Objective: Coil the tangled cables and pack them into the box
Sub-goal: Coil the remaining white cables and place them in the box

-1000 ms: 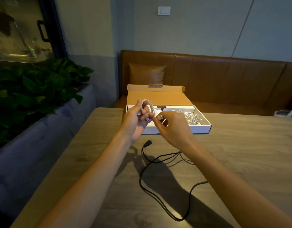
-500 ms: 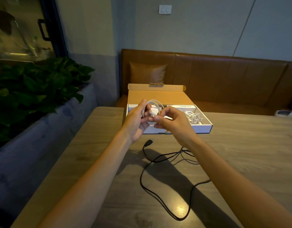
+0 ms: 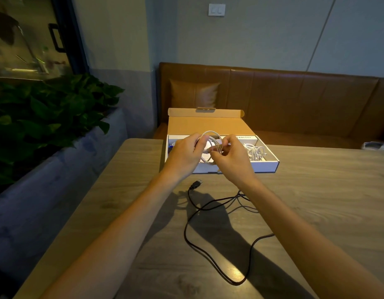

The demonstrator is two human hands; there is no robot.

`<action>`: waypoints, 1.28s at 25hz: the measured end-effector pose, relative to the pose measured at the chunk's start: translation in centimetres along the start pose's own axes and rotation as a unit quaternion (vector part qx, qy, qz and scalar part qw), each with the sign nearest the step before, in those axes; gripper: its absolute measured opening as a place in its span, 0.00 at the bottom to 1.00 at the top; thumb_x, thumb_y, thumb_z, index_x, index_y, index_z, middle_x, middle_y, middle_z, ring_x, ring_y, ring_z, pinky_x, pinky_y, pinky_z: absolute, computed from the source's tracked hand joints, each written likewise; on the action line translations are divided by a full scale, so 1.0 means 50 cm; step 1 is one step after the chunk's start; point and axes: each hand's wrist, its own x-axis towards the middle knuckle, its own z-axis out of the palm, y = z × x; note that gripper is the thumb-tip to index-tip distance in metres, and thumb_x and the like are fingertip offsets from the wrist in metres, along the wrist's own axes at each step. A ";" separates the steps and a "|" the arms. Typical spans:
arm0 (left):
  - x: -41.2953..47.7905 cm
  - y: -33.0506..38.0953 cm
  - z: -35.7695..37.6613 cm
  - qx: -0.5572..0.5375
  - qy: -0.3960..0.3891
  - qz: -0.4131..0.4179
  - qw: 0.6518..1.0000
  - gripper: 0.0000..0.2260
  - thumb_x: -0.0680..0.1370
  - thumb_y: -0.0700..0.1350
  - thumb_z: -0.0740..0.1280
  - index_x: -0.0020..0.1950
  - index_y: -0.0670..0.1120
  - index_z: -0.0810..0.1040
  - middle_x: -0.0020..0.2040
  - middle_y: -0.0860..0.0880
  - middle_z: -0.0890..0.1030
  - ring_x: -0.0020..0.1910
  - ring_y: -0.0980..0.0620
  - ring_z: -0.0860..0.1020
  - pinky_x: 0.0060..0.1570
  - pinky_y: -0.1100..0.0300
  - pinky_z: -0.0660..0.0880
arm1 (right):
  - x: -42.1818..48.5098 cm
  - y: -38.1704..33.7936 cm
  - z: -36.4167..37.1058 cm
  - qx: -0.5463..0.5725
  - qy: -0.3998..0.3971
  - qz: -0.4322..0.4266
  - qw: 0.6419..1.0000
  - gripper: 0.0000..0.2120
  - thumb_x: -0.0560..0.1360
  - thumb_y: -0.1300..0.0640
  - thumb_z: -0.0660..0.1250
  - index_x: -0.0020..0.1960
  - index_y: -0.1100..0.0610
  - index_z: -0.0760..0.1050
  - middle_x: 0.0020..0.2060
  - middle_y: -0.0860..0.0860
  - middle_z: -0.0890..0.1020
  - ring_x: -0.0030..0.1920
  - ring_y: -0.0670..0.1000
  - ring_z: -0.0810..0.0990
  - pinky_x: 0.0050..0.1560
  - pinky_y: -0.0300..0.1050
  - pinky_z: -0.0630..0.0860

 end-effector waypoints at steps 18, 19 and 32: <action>0.002 0.026 -0.027 -0.513 -0.023 -0.244 0.822 0.12 0.85 0.51 0.59 0.49 0.42 0.73 0.37 0.47 0.72 0.26 0.58 0.67 0.24 0.69 0.64 | -0.001 0.015 -0.037 0.206 -0.225 0.043 0.951 0.13 0.83 0.59 0.61 0.61 0.63 0.80 0.42 0.53 0.79 0.38 0.47 0.73 0.41 0.40 0.75; 0.001 0.026 -0.030 -0.531 -0.019 -0.241 0.813 0.12 0.84 0.50 0.60 0.51 0.42 0.74 0.37 0.47 0.74 0.26 0.58 0.67 0.23 0.69 0.64 | -0.002 0.019 -0.037 0.127 -0.220 0.032 0.967 0.11 0.83 0.59 0.63 0.60 0.61 0.81 0.42 0.53 0.80 0.38 0.48 0.74 0.40 0.40 0.75; -0.026 -0.026 0.011 -0.009 0.057 -0.055 0.997 0.12 0.86 0.50 0.54 0.52 0.46 0.74 0.39 0.52 0.78 0.31 0.61 0.79 0.24 0.70 0.70 | -0.026 -0.015 -0.053 0.078 -0.199 0.047 0.976 0.09 0.82 0.58 0.64 0.58 0.62 0.77 0.46 0.56 0.87 0.38 0.51 0.82 0.41 0.44 0.81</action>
